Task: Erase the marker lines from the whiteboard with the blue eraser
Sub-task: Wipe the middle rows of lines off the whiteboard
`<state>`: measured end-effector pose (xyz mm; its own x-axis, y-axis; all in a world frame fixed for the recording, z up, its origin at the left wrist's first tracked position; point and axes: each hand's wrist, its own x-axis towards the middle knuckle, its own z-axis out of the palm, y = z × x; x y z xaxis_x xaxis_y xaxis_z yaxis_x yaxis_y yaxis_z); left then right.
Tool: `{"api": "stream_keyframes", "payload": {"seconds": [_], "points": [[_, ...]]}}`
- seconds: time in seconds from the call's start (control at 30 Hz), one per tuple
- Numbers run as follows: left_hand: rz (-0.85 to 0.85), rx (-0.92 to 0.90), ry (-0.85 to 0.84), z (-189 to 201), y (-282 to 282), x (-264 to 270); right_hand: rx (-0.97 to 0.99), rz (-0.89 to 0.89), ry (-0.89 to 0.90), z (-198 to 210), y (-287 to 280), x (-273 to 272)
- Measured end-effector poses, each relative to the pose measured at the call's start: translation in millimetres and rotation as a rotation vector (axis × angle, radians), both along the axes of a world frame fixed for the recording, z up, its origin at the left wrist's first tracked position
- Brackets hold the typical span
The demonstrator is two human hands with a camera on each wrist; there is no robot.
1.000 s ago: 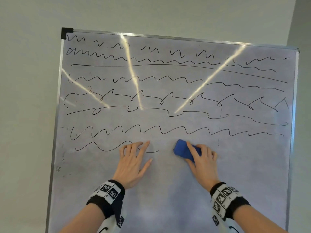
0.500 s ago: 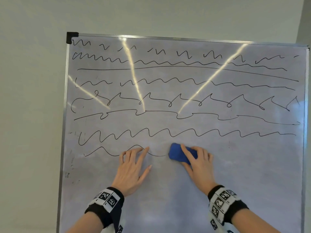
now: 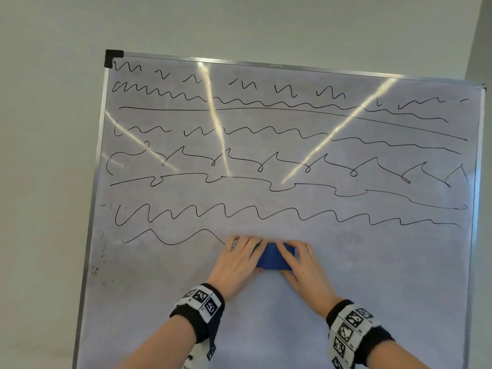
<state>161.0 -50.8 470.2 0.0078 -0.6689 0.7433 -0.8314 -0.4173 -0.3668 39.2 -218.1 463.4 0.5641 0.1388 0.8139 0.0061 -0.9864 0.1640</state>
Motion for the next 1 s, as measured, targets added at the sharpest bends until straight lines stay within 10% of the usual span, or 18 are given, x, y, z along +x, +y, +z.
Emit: {"api": "stream_keyframes", "payload": {"seconds": [0.3,0.77,1.0], "points": [[-0.061,0.054,-0.126,-2.2,-38.1,-17.3,0.186,-0.091,-0.148,36.2,-45.1,-54.7],[0.157,-0.238,0.102,-7.6,65.9,58.0,0.225,-0.012,-0.143,37.5,10.6,-8.5],[0.033,-0.254,0.092,-17.3,29.6,36.4,0.227,-0.048,-0.119,38.9,56.2,30.6]]}}
